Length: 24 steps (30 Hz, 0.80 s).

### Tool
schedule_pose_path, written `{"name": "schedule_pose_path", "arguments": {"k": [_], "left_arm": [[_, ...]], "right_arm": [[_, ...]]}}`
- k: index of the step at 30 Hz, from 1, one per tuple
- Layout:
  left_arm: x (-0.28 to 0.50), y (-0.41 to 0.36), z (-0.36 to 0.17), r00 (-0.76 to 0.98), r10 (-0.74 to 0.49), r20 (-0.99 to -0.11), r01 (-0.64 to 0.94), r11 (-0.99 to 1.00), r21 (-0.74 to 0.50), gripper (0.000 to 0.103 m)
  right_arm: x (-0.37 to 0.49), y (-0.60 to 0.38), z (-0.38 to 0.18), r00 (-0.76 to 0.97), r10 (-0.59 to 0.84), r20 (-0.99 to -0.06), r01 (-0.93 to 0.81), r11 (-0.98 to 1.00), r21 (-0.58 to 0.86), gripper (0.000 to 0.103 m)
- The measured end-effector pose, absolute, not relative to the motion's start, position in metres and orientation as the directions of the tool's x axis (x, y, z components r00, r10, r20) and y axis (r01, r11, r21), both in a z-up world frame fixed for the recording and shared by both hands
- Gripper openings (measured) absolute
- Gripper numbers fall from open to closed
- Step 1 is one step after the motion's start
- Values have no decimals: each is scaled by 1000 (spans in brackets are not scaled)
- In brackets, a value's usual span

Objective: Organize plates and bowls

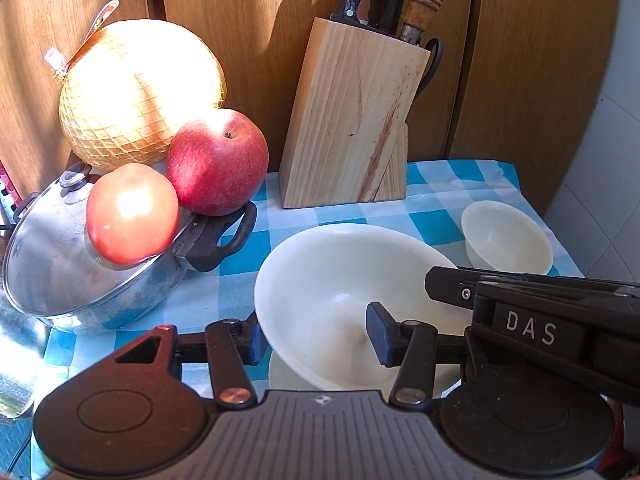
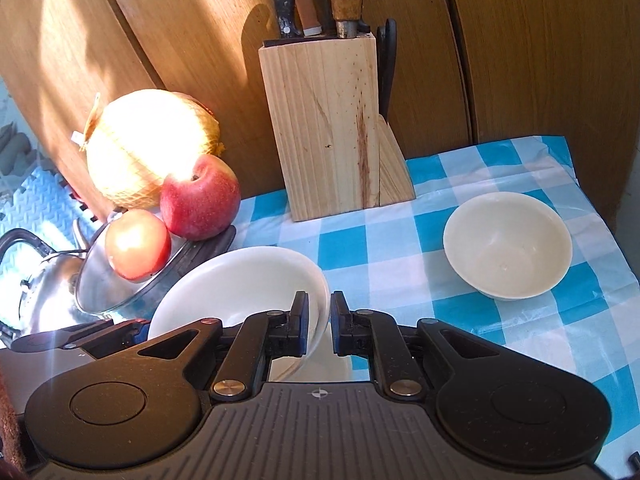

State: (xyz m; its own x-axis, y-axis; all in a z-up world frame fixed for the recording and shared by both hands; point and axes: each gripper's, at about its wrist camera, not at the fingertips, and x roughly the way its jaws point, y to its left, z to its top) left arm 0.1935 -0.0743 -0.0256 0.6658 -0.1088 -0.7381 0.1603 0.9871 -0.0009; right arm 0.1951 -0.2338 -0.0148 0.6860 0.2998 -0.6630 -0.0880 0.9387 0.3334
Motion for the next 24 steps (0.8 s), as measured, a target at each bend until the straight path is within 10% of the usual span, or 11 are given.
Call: {"name": "schedule_pose_path", "arguments": {"k": [24], "left_arm": [[173, -65, -35, 652, -106, -751, 180, 984, 18, 43]], "right_arm": [[175, -224, -22, 663, 300, -685, -104, 944, 313, 18]]}}
